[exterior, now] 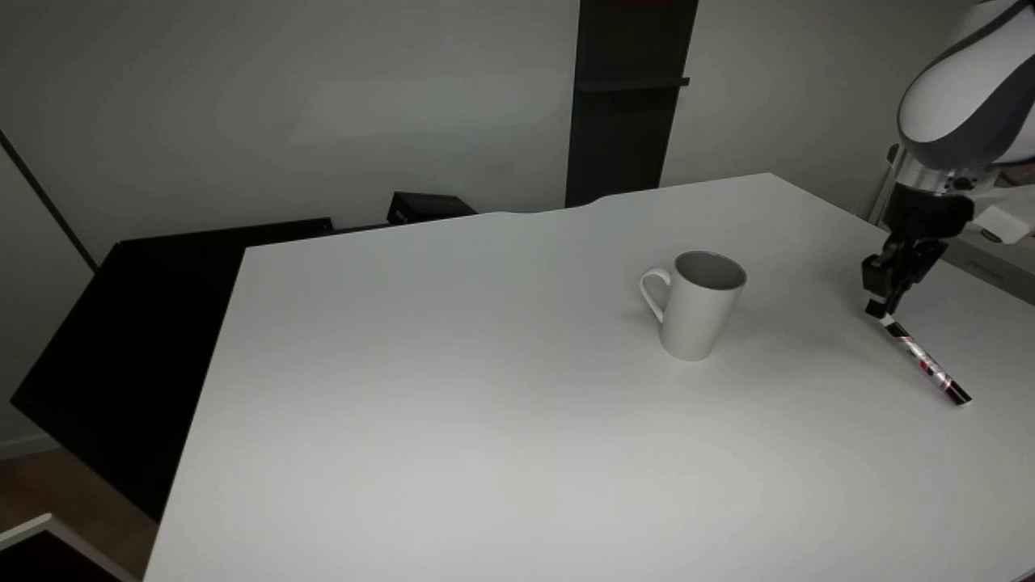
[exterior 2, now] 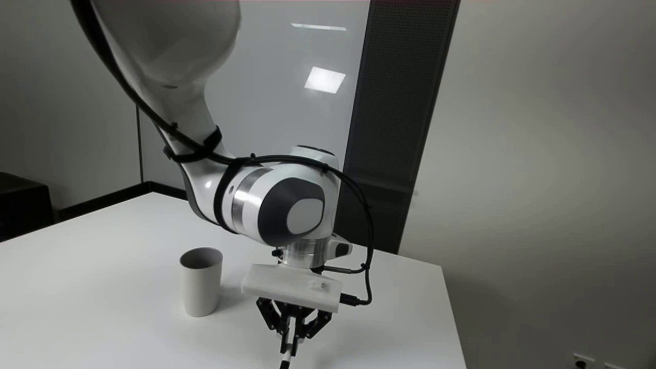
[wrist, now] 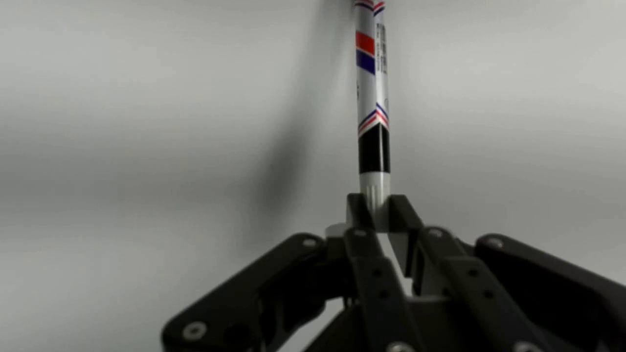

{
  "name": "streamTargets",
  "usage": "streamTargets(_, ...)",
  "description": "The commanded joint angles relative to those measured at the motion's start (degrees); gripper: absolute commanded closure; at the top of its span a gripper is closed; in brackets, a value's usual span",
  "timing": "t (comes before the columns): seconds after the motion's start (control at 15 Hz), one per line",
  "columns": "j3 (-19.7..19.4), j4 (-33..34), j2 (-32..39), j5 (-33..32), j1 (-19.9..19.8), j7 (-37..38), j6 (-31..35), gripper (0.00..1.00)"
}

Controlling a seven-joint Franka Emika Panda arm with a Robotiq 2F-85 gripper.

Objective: Remove the marker from the mug cup and place it on the table

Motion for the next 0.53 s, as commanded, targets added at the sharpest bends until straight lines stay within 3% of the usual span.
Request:
streamTargets(0.0,1.2,-3.4,0.6,-0.9,0.1,2.6,9.7,0.87)
streamTargets(0.07,1.3,-4.1,0.7,-1.2,0.3,3.1,11.5,0.49)
streamTargets(0.13,1.4,-4.5,0.8,-1.3,0.3,3.0,12.6,0.48)
streamTargets(0.47,1.3,-5.5,-1.8,-2.7,1.3,4.1,12.3,0.2)
